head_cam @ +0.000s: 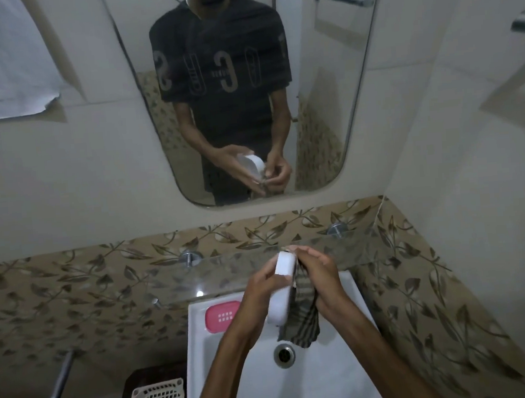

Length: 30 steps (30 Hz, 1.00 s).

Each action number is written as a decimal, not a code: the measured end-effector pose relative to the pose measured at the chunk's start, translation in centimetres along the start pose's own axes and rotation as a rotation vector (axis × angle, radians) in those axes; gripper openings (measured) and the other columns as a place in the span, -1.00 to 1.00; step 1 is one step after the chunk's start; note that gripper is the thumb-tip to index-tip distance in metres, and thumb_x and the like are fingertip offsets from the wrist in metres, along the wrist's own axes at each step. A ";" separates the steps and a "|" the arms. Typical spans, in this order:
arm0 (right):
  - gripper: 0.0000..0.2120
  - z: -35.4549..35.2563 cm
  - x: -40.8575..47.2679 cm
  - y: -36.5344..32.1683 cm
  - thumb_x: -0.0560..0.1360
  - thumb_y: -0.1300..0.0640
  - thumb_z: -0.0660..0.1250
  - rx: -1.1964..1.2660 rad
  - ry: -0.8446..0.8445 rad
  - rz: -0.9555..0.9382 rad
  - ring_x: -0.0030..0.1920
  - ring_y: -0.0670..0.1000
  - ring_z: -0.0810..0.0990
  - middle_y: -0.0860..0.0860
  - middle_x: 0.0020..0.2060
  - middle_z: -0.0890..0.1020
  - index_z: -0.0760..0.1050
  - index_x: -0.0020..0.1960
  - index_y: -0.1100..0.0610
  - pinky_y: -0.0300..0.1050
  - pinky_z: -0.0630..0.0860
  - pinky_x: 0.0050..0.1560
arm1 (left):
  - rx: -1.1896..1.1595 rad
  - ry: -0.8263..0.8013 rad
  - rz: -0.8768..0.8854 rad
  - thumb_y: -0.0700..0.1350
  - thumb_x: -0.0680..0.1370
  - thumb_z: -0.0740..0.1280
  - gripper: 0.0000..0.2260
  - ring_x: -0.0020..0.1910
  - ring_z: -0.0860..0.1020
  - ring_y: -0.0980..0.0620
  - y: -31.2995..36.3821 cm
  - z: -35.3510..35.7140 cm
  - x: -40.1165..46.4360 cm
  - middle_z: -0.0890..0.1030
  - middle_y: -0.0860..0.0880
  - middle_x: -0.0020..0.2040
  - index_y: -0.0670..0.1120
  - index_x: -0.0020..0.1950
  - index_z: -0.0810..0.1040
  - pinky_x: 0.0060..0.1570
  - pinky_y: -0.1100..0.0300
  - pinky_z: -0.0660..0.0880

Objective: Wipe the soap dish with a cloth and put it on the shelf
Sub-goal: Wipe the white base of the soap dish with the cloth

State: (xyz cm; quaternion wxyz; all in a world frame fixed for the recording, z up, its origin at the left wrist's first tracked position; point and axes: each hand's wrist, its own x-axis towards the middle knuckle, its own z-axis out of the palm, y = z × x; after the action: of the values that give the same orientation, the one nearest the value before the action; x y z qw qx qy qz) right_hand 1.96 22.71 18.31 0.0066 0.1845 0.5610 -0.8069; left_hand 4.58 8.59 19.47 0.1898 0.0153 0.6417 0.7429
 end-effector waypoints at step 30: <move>-0.89 -1.5 -3.5 1.6 0.48 0.22 0.54 -0.457 -0.132 -0.457 -0.09 -0.07 0.70 -0.08 -0.16 0.73 0.76 -0.07 0.02 -0.17 0.65 -0.02 | 0.334 0.232 0.227 -0.11 0.48 0.32 -0.20 0.00 0.58 0.51 -5.0 2.3 -1.7 0.57 0.59 0.05 0.17 0.66 0.06 -0.09 0.50 0.53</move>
State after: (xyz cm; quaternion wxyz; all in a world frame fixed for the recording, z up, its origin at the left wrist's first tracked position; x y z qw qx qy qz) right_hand 6.04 22.75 17.48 -0.0971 -0.0048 0.7528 -0.6510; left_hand 8.06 10.76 15.46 0.0249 0.0331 0.7675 0.6397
